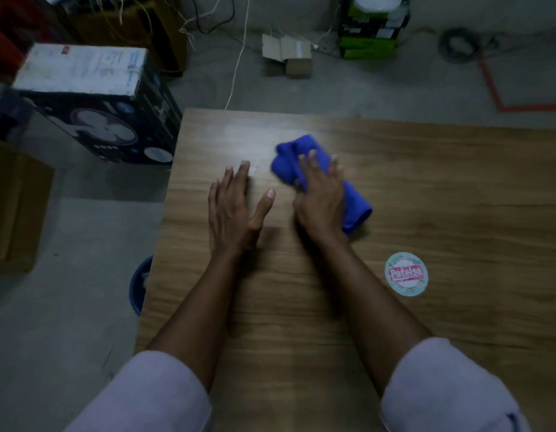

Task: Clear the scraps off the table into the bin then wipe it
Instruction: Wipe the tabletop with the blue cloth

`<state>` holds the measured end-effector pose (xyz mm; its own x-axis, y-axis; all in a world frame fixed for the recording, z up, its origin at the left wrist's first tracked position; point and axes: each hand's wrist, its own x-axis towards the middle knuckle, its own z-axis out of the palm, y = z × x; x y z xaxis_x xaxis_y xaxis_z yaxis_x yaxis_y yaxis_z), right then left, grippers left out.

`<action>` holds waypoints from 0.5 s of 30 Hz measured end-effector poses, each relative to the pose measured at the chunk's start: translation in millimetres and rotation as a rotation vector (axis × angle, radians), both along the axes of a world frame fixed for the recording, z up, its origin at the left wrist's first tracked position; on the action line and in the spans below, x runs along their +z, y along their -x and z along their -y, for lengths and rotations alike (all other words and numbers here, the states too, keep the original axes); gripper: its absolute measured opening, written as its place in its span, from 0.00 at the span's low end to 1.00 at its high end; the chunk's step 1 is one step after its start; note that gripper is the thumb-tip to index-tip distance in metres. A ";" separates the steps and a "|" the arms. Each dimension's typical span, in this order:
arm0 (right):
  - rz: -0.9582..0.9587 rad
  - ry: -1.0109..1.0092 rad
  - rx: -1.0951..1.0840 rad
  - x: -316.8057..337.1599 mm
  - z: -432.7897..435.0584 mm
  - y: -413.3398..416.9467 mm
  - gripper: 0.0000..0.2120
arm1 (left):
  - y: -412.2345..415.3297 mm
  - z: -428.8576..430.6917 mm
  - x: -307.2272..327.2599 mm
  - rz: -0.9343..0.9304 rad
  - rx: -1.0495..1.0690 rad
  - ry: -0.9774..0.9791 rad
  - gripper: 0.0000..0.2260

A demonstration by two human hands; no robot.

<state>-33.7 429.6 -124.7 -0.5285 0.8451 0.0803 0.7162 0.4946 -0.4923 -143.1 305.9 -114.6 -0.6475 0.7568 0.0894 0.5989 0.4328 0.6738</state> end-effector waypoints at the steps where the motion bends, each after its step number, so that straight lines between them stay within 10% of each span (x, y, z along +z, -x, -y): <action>1: -0.031 0.065 0.090 5.0 3.1 -2.6 0.34 | 0.0 0.9 -0.8 -0.005 -0.007 0.007 0.35; 9: -0.172 -0.051 -0.313 0.8 4.8 -50.0 0.22 | -0.2 2.5 -7.5 -0.165 -0.106 0.071 0.36; 15: -0.075 0.071 0.031 2.2 49.7 -5.3 0.32 | 2.8 4.0 -13.9 -0.182 -0.110 0.056 0.35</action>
